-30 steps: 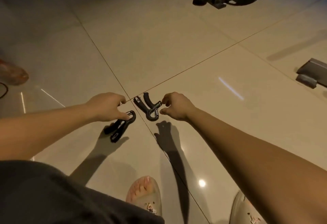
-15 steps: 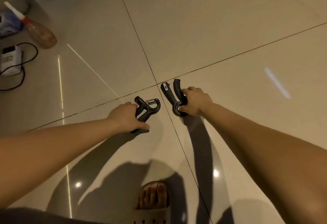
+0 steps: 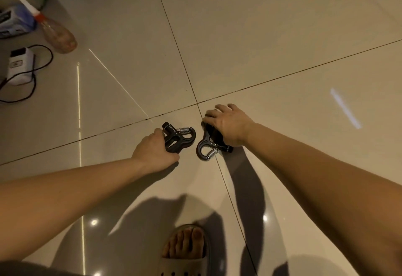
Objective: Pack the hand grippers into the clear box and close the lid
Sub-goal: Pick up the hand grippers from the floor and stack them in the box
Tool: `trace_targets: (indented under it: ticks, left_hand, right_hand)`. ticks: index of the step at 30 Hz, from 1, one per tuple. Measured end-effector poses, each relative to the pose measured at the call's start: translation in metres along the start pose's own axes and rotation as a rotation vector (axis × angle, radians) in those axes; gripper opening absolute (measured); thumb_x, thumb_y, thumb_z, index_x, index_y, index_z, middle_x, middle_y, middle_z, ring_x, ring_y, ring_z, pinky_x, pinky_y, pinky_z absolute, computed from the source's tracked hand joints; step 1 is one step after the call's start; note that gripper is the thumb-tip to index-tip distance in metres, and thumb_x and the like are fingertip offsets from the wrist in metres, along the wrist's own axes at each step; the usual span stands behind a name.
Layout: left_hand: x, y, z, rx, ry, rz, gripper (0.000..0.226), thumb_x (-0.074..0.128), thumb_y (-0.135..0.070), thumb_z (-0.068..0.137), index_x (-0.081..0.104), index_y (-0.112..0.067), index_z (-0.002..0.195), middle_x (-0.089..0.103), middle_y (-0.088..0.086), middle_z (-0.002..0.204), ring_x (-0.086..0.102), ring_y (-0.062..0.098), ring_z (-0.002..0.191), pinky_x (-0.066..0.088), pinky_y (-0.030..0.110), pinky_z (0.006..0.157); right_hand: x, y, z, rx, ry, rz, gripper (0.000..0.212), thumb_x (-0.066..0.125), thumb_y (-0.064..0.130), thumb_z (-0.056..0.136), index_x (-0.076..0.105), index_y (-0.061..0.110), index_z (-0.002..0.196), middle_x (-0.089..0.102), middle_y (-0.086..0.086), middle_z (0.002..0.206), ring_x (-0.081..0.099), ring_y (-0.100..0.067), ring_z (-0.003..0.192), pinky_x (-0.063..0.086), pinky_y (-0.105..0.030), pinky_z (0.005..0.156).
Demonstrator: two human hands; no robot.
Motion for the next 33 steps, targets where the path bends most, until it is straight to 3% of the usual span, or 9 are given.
trace_targets:
  ticks: [4, 7, 10, 14, 19, 24, 28, 33]
  left_hand:
    - [-0.008, -0.001, -0.005, 0.078, 0.001, -0.011, 0.050, 0.074, -0.040, 0.075, 0.042, -0.018, 0.107, 0.059, -0.003, 0.091, 0.058, 0.021, 0.083, 0.037, 0.030, 0.056]
    - [-0.015, -0.009, -0.009, 0.162, -0.012, -0.028, 0.055, 0.074, -0.045, 0.077, 0.046, -0.019, 0.117, 0.061, -0.004, 0.099, 0.059, 0.019, 0.087, 0.040, 0.029, 0.060]
    - [-0.020, -0.021, -0.014, 0.244, -0.007, -0.038, 0.059, 0.076, -0.051, 0.077, 0.046, -0.022, 0.119, 0.062, -0.006, 0.104, 0.060, 0.017, 0.090, 0.044, 0.028, 0.064]
    - [-0.030, -0.041, -0.030, 0.369, -0.004, 0.011, 0.053, 0.077, -0.051, 0.075, 0.048, -0.024, 0.109, 0.062, -0.004, 0.098, 0.058, 0.016, 0.085, 0.043, 0.029, 0.062]
    - [-0.056, -0.077, -0.069, 0.534, 0.065, 0.051, 0.049, 0.081, -0.047, 0.074, 0.051, -0.023, 0.104, 0.063, -0.006, 0.094, 0.060, 0.012, 0.081, 0.046, 0.030, 0.064]
    - [-0.074, -0.117, -0.132, 0.703, 0.208, 0.060, 0.049, 0.084, -0.043, 0.075, 0.051, -0.024, 0.107, 0.063, -0.008, 0.095, 0.062, 0.013, 0.085, 0.045, 0.029, 0.066]
    - [-0.076, -0.147, -0.201, 0.878, 0.295, 0.146, 0.045, 0.083, -0.040, 0.078, 0.052, -0.026, 0.105, 0.062, -0.009, 0.095, 0.060, 0.009, 0.082, 0.042, 0.024, 0.063]
    - [-0.077, -0.162, -0.293, 1.042, 0.412, 0.299, 0.047, 0.081, -0.038, 0.082, 0.053, -0.020, 0.115, 0.064, -0.003, 0.102, 0.065, 0.016, 0.089, 0.053, 0.024, 0.070]
  right_hand:
    - [0.004, -0.003, -0.010, 0.002, -0.011, -0.135, 0.062, 0.071, 0.029, 0.082, 0.049, 0.028, 0.140, 0.049, -0.001, 0.137, 0.044, -0.026, 0.125, 0.038, -0.042, 0.103]
    - [0.010, -0.007, -0.032, 0.051, -0.003, -0.154, 0.055, 0.069, 0.045, 0.083, 0.053, 0.026, 0.132, 0.052, -0.001, 0.126, 0.047, -0.024, 0.118, 0.038, -0.039, 0.096]
    - [0.025, -0.006, -0.061, 0.130, 0.080, -0.013, 0.058, 0.071, 0.060, 0.074, 0.058, 0.024, 0.118, 0.058, 0.001, 0.113, 0.055, -0.022, 0.107, 0.041, -0.035, 0.083]
    - [0.042, -0.001, -0.114, 0.312, 0.203, 0.199, 0.055, 0.074, 0.062, 0.072, 0.059, 0.024, 0.109, 0.062, 0.003, 0.100, 0.062, -0.021, 0.092, 0.053, -0.033, 0.075]
    - [0.039, 0.004, -0.190, 0.505, 0.205, 0.277, 0.045, 0.070, 0.060, 0.076, 0.054, 0.025, 0.099, 0.058, 0.007, 0.084, 0.060, -0.019, 0.081, 0.046, -0.029, 0.066]
    - [0.021, 0.026, -0.279, 0.656, 0.166, 0.270, 0.048, 0.067, 0.064, 0.080, 0.058, 0.025, 0.106, 0.063, 0.004, 0.092, 0.061, -0.020, 0.086, 0.049, -0.030, 0.069]
    - [-0.001, 0.064, -0.353, 0.757, 0.127, 0.321, 0.050, 0.067, 0.067, 0.079, 0.057, 0.025, 0.105, 0.063, 0.004, 0.091, 0.061, -0.018, 0.084, 0.043, -0.029, 0.062]
    - [-0.030, 0.125, -0.451, 0.877, 0.119, 0.377, 0.050, 0.071, 0.064, 0.079, 0.059, 0.026, 0.109, 0.064, 0.006, 0.089, 0.063, -0.015, 0.081, 0.052, -0.031, 0.070]
Point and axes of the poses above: each hand's wrist, its own z-axis towards the middle knuckle, its own x-axis out of the palm, y = z × x, the point moved 3 cm from there along z, towards the middle knuckle
